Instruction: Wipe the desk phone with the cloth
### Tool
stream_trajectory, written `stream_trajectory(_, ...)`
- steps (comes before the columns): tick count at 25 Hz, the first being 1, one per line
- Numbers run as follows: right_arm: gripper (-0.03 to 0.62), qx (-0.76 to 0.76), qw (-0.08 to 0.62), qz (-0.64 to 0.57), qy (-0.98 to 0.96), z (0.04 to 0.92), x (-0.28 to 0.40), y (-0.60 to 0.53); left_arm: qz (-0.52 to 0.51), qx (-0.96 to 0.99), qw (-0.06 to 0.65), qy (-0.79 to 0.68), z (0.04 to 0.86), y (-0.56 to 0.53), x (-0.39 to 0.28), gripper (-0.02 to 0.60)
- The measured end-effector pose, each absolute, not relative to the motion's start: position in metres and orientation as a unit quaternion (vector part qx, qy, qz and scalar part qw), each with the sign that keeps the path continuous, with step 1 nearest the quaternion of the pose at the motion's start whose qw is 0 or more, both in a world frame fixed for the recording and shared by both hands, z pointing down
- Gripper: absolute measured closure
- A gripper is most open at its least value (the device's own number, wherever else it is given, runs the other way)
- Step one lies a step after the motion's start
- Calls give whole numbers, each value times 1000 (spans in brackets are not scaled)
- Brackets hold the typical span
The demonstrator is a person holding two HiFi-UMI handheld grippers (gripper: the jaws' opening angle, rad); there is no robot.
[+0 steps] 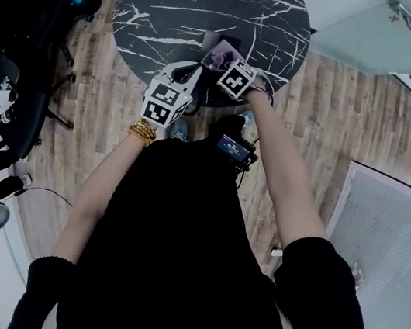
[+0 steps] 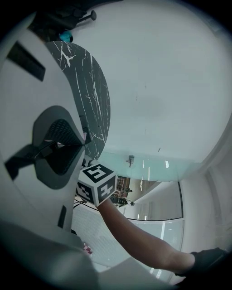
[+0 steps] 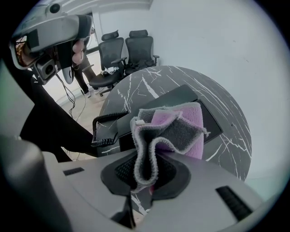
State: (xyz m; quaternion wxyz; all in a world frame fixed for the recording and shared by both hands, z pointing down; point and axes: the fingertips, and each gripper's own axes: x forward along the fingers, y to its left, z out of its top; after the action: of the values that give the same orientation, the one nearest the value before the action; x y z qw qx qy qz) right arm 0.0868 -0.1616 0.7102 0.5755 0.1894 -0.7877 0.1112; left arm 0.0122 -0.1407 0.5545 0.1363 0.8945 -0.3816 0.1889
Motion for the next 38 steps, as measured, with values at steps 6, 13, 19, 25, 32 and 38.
stream_trajectory(6,540,183,586,125,-779,714,85,-147,191,896,135,-378,554,-141,12,569)
stream_trajectory(13,540,194,572,154,-782,721,82,-135,192,894,134,-382,555,-146,5,569)
stream_trajectory(19,540,191,570,168,-781,724,79,-127,191,896,132,-379,553,-149,3,569)
stream_trajectory(25,540,176,560,210,-782,729,71,-109,191,896,133,-378,553,-151,0,569)
stream_trajectory(32,540,195,540,217,-789,732,71,-110,189,895,141,-378,556,-153,-3,569)
stream_trajectory(38,540,203,523,206,-801,736,64,-115,190,895,146,-377,559,-151,-5,569)
